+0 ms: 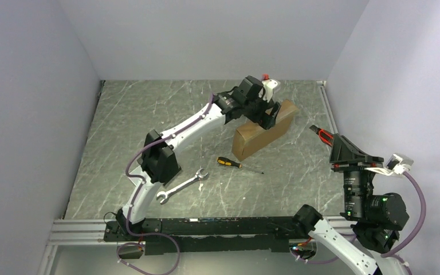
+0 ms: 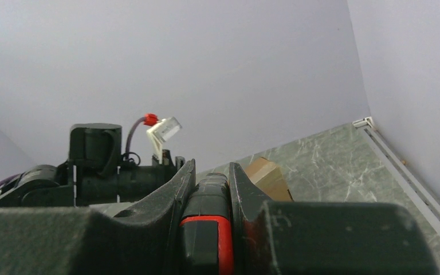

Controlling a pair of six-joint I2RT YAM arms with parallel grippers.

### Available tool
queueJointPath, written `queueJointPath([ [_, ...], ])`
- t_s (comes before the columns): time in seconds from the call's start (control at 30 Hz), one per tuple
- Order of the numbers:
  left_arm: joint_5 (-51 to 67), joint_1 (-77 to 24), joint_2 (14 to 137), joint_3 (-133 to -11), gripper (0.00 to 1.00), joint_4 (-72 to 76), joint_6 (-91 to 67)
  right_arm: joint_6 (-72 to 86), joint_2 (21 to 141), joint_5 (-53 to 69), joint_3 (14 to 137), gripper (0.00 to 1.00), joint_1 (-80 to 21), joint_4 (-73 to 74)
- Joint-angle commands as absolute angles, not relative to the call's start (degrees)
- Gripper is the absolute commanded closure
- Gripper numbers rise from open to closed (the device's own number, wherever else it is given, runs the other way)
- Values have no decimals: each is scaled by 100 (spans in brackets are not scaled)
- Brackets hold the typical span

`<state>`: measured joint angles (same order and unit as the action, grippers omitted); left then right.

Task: Unpack the express box

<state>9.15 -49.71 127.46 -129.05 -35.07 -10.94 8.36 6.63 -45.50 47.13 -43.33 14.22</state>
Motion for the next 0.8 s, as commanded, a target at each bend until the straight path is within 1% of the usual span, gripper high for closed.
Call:
queueJointPath([
  [0.0, 712, -5234, 12695, -13225, 1, -3006, -557, 706, 547, -4190, 4794, 100, -4348, 1353],
  [0.13, 533, -5342, 12889, -13260, 1, -2803, -374, 602, 492, -3942, 4822, 100, -4351, 1331],
  [0.3, 469, -5381, 13167, -13503, 5, -2767, -205, 553, 553, -3804, 4916, 100, -4351, 1415],
  [0.5, 252, -5388, 13327, -13537, 9, -2634, -71, 579, 504, -3967, 4951, 100, -4351, 1469],
  [0.57, 167, -5391, 13356, -13507, 10, -2612, 168, 596, 501, -4055, 4986, 99, -4349, 1522],
  [0.77, 13, -5392, 13296, -13369, 11, -2582, 369, 658, 476, -4202, 4986, 100, -4350, 1607],
])
